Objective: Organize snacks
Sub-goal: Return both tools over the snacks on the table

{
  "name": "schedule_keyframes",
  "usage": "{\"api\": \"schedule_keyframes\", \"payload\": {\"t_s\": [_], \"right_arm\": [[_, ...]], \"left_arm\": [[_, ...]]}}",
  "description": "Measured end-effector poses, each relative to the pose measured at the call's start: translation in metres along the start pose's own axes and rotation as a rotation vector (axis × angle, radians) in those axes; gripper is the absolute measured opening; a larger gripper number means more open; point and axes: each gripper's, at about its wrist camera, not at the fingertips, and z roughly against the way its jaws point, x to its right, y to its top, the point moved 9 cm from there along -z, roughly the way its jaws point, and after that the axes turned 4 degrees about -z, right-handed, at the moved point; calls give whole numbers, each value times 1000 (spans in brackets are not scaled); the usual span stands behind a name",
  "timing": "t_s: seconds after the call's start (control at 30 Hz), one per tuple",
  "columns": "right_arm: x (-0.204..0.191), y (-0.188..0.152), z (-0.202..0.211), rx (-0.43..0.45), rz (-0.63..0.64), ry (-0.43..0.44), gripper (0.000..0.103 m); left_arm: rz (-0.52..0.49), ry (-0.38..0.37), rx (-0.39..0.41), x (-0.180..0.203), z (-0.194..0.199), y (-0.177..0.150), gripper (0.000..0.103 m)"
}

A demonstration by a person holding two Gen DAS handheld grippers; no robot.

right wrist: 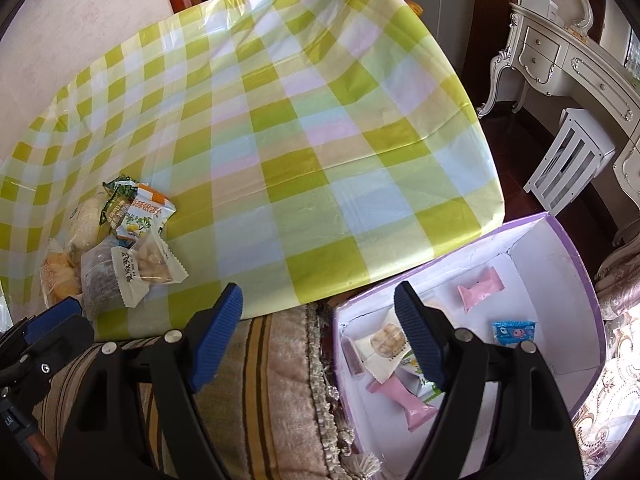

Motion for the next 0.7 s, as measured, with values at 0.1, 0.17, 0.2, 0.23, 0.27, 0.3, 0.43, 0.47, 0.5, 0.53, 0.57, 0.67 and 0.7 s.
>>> {"api": "schedule_keyframes", "payload": {"t_s": [0.1, 0.17, 0.2, 0.23, 0.27, 0.3, 0.43, 0.47, 0.5, 0.53, 0.57, 0.67, 0.7], "right_arm": [[-13, 0, -2, -8, 26, 12, 78], [-22, -1, -4, -16, 49, 22, 78], [-27, -2, -5, -19, 62, 26, 78], [-32, -2, -5, -22, 77, 30, 79], [-36, -3, -6, -26, 91, 33, 79], [-41, -4, -7, -30, 105, 37, 79], [-62, -7, -10, -40, 169, 61, 80], [-68, -7, -10, -43, 185, 66, 80], [-73, -8, -11, -45, 199, 71, 80], [-78, -8, -11, -45, 211, 77, 80], [-82, -8, -11, -45, 222, 85, 80], [-95, -10, -16, -57, 250, 100, 83], [-99, -11, -18, -63, 257, 105, 83]], "left_arm": [[48, 29, 16, -21, 12, -5, 54], [79, 51, 26, -35, 20, -10, 54], [99, 62, 30, -42, 24, -12, 54], [119, 71, 35, -49, 28, -13, 54], [137, 81, 40, -55, 31, -15, 54], [154, 92, 43, -62, 34, -17, 54], [232, 119, 60, -86, 44, -23, 64], [254, 125, 66, -92, 47, -25, 66], [276, 129, 72, -98, 50, -26, 66], [296, 135, 78, -104, 53, -27, 67], [317, 141, 84, -110, 56, -29, 69], [375, 135, 85, -123, 57, -31, 77], [398, 127, 82, -127, 56, -31, 78]]}}
